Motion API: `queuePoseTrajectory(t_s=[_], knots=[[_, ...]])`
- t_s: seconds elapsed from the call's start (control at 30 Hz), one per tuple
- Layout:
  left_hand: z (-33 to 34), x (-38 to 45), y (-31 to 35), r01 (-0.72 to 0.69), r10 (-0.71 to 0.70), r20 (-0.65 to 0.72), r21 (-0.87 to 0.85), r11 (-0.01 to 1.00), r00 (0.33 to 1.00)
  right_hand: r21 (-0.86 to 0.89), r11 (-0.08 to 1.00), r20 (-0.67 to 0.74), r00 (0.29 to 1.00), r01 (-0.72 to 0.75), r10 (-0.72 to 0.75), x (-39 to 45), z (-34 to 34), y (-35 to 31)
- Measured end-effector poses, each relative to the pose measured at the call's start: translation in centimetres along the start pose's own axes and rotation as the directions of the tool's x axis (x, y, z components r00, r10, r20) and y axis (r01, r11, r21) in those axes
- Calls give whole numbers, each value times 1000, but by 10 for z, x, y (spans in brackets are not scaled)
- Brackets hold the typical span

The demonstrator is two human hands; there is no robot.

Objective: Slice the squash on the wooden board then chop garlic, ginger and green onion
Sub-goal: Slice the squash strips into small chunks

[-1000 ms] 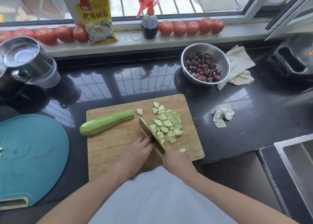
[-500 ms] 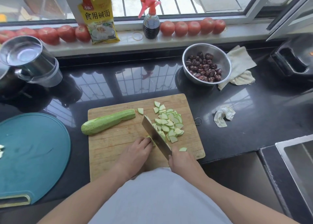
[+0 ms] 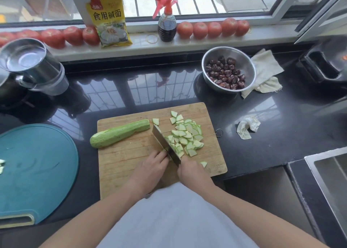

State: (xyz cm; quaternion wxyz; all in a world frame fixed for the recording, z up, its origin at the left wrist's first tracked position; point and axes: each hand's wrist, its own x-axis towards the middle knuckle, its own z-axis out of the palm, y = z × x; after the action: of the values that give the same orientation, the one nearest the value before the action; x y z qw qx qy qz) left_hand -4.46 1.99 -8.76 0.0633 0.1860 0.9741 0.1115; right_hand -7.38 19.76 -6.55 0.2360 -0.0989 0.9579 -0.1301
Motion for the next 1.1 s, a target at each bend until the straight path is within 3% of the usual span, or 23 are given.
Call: queuePoseTrajectory(t_s=[0.13,0.27,0.47,0.63,0.93,1.1], knots=[[8,-12,-1,29,-30,36,10,1000,999,49,999,-7,1000,4,-3,-5,-3,10],[5,-15,3,6,-12,46,127,992,999,85,995,-26,998,55,-53,-18,-13,18],[-2,-16,6,-9,3,45,147,989,999,-103,984,7,989,145,-145,-26,-23,12],[-4,-14,6,-8,0,56,153,988,998,-78,988,11,991,134,-134,-28,-25,12],[-7,-11,9,12,-28,106,151,988,994,-221,967,56,992,127,-117,-22,-9,15],[-9,-11,9,17,-28,83,127,992,996,-112,991,-13,997,76,-78,0,5,3]])
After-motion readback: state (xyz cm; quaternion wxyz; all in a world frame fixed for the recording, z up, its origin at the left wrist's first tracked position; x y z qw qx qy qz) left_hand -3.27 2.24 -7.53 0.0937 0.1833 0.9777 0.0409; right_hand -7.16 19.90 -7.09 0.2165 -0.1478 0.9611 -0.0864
